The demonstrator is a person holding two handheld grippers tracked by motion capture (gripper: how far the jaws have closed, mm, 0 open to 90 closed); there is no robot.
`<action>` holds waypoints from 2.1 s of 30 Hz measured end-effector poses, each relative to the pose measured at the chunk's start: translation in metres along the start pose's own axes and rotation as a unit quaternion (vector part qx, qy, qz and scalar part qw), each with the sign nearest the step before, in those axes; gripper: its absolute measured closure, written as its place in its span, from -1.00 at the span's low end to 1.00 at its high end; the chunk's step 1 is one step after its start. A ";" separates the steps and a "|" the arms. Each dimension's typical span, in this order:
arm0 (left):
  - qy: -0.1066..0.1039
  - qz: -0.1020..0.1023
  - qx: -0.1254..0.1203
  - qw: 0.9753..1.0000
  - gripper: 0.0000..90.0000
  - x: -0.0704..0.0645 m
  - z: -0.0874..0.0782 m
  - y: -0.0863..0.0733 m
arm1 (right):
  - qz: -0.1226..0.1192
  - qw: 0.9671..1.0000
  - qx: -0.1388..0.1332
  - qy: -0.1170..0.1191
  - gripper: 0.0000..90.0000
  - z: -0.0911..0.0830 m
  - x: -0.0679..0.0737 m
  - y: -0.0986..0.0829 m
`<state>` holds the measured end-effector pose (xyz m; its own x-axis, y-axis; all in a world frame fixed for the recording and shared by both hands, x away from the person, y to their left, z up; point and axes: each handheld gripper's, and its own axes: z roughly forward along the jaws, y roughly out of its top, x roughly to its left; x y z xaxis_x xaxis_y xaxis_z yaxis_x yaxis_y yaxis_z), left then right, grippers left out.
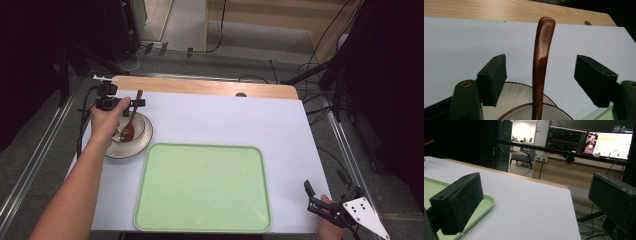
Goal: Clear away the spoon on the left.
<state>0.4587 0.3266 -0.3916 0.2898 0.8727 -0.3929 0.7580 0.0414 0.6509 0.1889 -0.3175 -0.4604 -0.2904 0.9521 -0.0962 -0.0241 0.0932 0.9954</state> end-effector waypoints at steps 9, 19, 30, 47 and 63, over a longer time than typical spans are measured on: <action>-0.018 -0.023 0.027 0.999 0.07 0.006 0.004 0.000 | 0.000 1.000 0.001 0.000 -1.00 0.000 0.000 0.000; -0.038 -0.049 0.040 0.997 0.30 0.010 0.006 0.000 | 0.000 1.000 0.001 0.000 -1.00 0.000 0.000 0.000; -0.042 -0.047 0.054 0.997 0.69 0.011 0.007 0.000 | 0.003 1.000 0.000 0.000 -1.00 0.000 0.000 0.000; -0.044 -0.032 0.054 0.997 0.88 0.010 0.003 -0.001 | 0.002 1.000 0.000 0.000 -1.00 0.000 0.000 0.000; -0.049 -0.040 0.025 0.998 0.90 0.004 -0.011 0.004 | 0.003 1.000 0.000 0.000 -1.00 0.000 0.000 0.000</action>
<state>0.4563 0.3357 -0.3834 0.2817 0.8155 -0.5056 0.8080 0.0825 0.5833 0.1887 -0.3176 -0.4606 -0.2901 0.9528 -0.0894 -0.0226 0.0866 0.9960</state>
